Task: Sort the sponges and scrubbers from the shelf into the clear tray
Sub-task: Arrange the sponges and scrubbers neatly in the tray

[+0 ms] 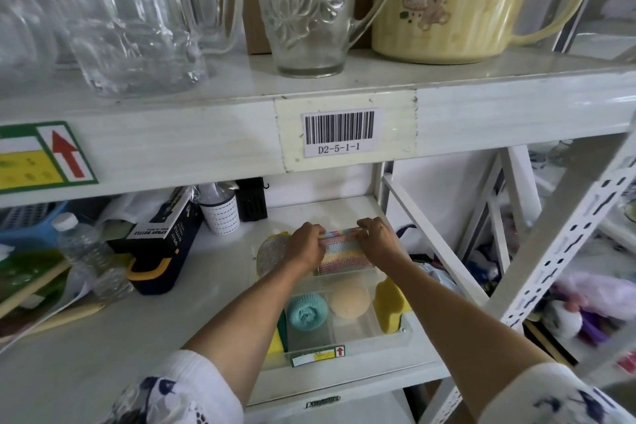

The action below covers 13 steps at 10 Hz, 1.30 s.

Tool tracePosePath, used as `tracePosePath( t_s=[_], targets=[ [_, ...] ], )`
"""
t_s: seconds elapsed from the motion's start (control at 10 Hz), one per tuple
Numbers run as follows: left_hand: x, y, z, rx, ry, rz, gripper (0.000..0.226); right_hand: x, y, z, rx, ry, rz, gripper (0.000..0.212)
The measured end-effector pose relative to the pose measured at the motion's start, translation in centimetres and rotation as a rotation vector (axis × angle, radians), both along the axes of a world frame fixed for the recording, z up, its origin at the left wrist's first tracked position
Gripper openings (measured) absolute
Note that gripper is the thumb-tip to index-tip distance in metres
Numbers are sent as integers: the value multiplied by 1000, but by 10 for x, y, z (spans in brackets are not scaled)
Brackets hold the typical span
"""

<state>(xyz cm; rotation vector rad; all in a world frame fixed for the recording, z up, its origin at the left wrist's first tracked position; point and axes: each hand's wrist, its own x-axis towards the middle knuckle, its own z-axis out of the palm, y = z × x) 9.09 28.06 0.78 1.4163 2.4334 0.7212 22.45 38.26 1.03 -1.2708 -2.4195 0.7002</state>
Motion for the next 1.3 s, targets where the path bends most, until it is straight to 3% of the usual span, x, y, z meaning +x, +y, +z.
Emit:
tracePosePath(
  t_s=[0.5, 0.8, 0.9, 1.1, 1.3],
  targets=[
    [5, -8, 4, 20, -5, -3, 47, 1, -1, 2, -31, 52, -25, 43],
    [-1, -52, 20, 310, -33, -28, 30, 27, -18, -1, 56, 155, -165, 32],
    [-16, -81, 12, 427, -4, 38, 26, 43, -25, -4, 95, 140, -316, 29],
    [-35, -133, -10, 308, -97, 387, 30, 70, -36, -13, -154, -2, -455, 26],
    [-21, -147, -31, 153, -250, 420, 37, 75, -55, -13, -218, -129, -350, 40]
  ],
)
